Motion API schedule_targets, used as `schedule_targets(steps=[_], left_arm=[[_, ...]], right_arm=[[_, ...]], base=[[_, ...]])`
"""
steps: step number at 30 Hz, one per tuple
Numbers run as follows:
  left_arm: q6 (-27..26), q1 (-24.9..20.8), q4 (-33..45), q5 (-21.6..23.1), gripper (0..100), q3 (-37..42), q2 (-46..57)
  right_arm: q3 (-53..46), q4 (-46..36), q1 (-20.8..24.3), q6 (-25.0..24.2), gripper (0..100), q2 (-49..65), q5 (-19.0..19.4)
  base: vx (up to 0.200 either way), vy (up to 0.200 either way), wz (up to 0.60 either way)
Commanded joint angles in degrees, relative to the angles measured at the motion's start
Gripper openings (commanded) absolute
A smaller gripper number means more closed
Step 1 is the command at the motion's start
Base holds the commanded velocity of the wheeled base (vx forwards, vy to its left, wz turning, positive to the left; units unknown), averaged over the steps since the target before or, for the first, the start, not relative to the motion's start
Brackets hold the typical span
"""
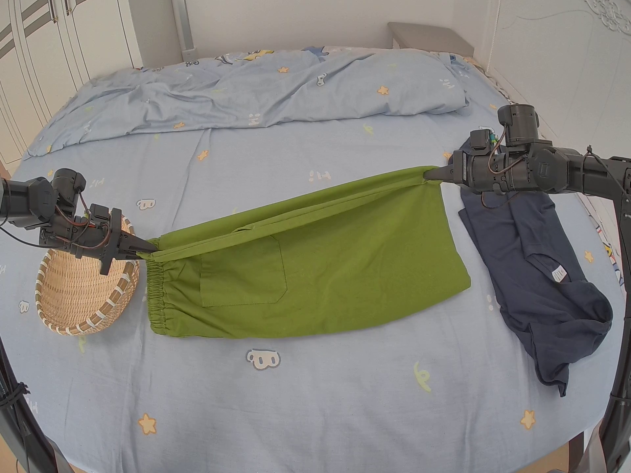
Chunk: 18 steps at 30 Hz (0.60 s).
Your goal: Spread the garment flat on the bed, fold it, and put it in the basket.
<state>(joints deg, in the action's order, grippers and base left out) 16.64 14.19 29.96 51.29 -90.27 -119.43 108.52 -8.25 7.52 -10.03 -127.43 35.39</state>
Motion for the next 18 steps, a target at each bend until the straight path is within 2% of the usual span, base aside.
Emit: schedule_targets(steps=[1, 8, 9, 18], left_arm=[[0.3, -1.0, -0.3, 0.0, 0, -0.3, -0.4], [0.2, -0.9, -0.2, 0.0, 0, -0.9, -1.1], [0.3, -0.8, -0.2, 0.0, 100, -0.9, -1.1], [0.4, -0.4, -0.2, 0.0, 100, -1.2, -1.2]], right_arm=[[0.3, -0.1, 0.2, -0.1, 0, -0.6, 0.2], [0.6, 0.0, 0.1, -0.1, 0, -1.5, -0.7], [0.6, 0.0, 0.2, -0.1, 100, -1.7, -0.8], [2.0, -0.2, 0.8, -0.5, 100, -3.5, -0.8]], base=[[0.0, 0.0, 0.0], [0.0, 0.0, 0.0], [0.0, 0.0, 0.0], [0.0, 0.0, 0.0]])
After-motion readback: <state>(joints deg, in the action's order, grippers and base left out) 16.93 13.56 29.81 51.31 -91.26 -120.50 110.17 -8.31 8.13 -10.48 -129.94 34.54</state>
